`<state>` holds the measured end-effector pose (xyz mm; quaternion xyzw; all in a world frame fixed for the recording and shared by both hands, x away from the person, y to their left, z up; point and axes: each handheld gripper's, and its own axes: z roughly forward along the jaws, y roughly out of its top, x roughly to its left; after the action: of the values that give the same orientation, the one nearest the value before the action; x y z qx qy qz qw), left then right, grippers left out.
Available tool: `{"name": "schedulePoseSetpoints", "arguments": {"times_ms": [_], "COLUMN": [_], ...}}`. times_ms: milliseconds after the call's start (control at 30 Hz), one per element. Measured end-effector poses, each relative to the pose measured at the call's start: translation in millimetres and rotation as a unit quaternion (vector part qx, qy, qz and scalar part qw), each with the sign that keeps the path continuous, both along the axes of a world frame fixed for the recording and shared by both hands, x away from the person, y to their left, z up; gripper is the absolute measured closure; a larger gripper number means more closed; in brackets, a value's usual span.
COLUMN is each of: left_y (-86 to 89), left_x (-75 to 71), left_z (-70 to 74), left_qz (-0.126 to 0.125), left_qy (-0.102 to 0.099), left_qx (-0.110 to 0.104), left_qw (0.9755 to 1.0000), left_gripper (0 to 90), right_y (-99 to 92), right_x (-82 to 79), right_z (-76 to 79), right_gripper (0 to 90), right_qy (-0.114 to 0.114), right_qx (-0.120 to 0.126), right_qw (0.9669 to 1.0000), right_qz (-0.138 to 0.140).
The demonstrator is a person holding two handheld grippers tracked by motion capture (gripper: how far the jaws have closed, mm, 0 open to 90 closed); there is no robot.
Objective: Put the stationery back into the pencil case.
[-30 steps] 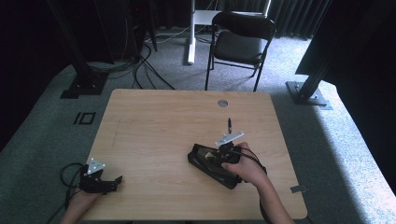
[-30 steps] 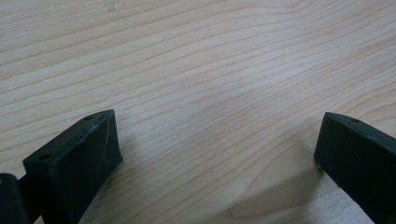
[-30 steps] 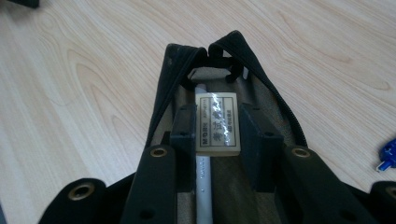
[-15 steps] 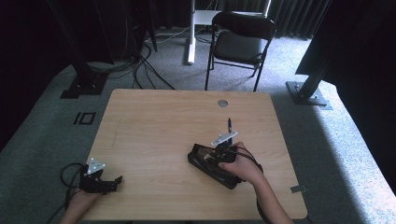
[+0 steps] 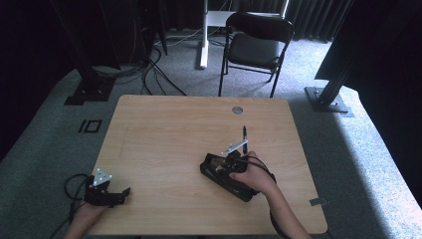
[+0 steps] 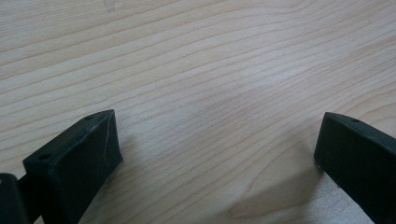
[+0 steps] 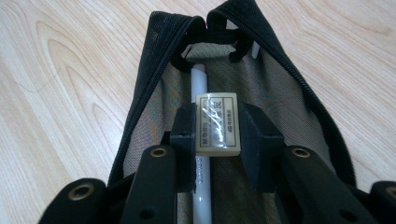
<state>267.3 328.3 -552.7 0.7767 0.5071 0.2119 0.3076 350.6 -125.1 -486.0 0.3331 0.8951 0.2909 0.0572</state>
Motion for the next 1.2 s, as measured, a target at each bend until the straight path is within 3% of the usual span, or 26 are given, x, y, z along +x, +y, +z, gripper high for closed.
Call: {"name": "schedulePoseSetpoints", "arguments": {"times_ms": [267, 533, 800, 1200], "left_y": [0.0, 0.0, 0.0, 0.0], "left_x": [0.0, 0.0, 0.0, 0.0], "left_z": [0.0, 0.0, 0.0, 0.0], "left_qz": [0.0, 0.0, 0.0, 0.0], "left_qy": [0.0, 0.0, 0.0, 0.0], "left_qx": [0.0, 0.0, 0.0, 0.0], "left_qw": [1.0, 1.0, 1.0, 1.0], "left_gripper": [0.6, 0.6, 0.6, 0.5], "right_y": [6.9, 10.0, 7.5, -0.9], "right_x": [4.5, 7.7, 7.7, 2.3], "right_z": [-8.0, -10.5, -6.5, 15.7], "right_gripper": [68.4, 68.3, 67.3, 65.8], "right_qy": [0.012, 0.02, 0.023, 0.002], "right_qx": [-0.018, -0.021, -0.006, 0.025], "right_qw": [0.9998, 0.9996, 0.9997, 0.9996], "right_qz": [-0.002, -0.002, -0.01, -0.009]}}
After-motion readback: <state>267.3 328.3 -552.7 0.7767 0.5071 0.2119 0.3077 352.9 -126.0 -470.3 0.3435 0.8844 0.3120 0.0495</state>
